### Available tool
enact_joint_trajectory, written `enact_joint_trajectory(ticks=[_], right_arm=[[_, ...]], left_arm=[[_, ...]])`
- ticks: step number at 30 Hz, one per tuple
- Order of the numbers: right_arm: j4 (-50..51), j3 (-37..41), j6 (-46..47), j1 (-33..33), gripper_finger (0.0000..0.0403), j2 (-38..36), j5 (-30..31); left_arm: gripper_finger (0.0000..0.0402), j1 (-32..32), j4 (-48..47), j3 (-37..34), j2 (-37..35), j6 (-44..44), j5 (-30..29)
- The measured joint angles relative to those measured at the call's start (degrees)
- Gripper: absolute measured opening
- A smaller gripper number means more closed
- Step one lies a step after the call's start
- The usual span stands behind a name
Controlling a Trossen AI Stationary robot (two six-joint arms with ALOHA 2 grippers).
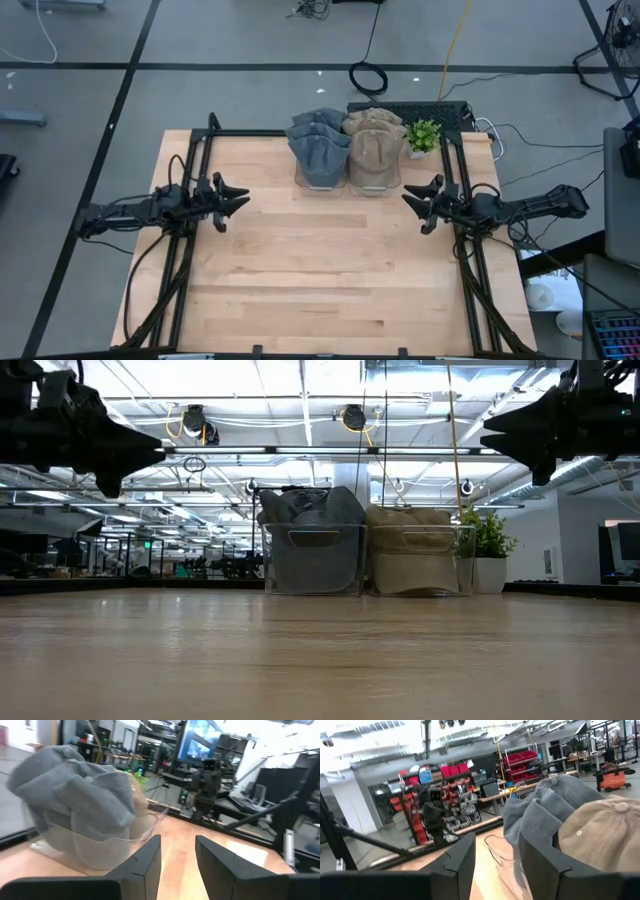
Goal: Pick & Place hat
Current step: Return to Home Position
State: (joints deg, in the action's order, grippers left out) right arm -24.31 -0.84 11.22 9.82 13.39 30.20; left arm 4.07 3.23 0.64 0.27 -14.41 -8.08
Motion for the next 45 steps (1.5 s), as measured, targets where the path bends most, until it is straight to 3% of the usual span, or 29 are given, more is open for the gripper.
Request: enact_joint_trajectory(ticks=[5,10,45], right_arm=[[6.2,0.0,0.0,-0.1,0.0141,0.0,0.0],[19.5,0.0,8.6,-0.1,0.0141,0.1,-0.1],[17.7,0.0,10.2,-0.1,0.0141,2.1,-0.2]], left_arm=[[0.0127,0.0,-1.0,0.1,0.3,0.4,-0.9],[0.0127,0.0,-1.4,0.2,1.2,0.4,0.6],[0.0127,0.0,1.0,0.0,2.1,0.6,0.6]])
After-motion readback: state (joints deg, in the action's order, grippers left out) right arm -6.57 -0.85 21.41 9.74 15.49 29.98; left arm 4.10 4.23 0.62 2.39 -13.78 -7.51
